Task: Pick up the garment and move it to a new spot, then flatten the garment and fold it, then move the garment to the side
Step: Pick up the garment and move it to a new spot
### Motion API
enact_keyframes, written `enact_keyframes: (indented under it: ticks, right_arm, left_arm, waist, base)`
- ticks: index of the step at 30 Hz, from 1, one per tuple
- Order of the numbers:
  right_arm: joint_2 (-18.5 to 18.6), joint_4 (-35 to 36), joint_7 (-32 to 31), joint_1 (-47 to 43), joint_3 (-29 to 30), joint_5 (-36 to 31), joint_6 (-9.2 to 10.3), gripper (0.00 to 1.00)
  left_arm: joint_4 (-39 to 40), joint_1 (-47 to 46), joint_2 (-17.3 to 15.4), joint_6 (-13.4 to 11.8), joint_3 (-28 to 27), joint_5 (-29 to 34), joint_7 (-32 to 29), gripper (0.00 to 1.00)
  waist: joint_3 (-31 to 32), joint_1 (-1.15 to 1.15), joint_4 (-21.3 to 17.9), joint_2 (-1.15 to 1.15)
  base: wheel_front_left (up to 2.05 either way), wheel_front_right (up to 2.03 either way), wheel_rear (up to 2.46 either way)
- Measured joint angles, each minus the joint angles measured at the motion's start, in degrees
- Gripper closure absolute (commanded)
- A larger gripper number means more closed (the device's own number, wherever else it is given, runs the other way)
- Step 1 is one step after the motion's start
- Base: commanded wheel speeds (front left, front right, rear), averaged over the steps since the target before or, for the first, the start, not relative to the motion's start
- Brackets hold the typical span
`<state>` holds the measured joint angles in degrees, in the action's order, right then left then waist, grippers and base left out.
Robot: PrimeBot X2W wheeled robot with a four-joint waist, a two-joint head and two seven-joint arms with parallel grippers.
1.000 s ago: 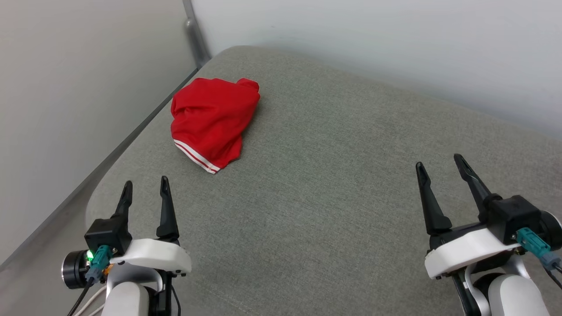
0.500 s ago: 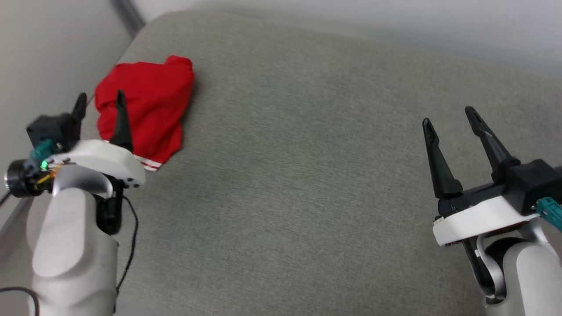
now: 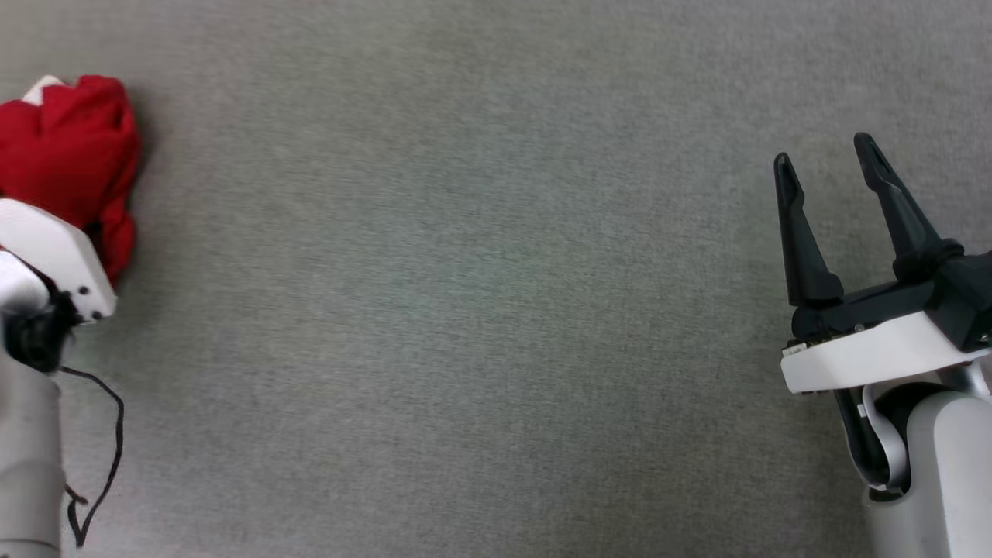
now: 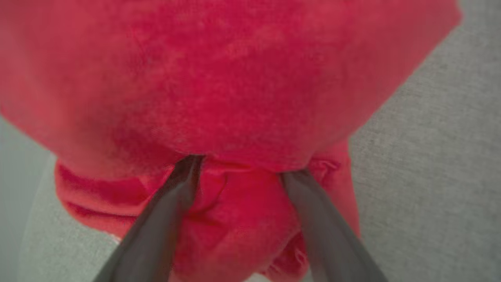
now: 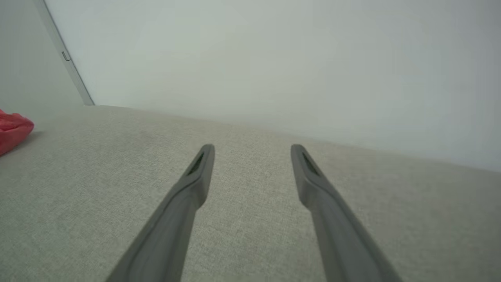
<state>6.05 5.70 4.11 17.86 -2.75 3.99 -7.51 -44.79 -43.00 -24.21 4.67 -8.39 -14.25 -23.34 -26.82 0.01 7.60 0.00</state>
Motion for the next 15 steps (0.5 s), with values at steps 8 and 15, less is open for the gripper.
enact_keyframes:
  ticks: [8,15]
  right_arm:
    - [-0.1,-1.1,0.8,1.6,-0.3,0.1,0.00,0.00]
    - [-0.4,-2.4,1.1,1.3,-0.2,0.1,0.00,0.00]
  left_arm:
    - [-1.9,-2.0,-1.4,-4.3,-2.0,-2.1,-6.4,1.00]
    - [-0.1,0.2,0.7,-6.5,-1.5,-1.1,3.5,1.00]
  waist:
    - [-2.7,-0.01,-2.1,0.00]
    - [0.6,0.00,-1.1,0.00]
  base:
    - [0.00,0.00,0.00]
    - [0.00,0.00,0.00]
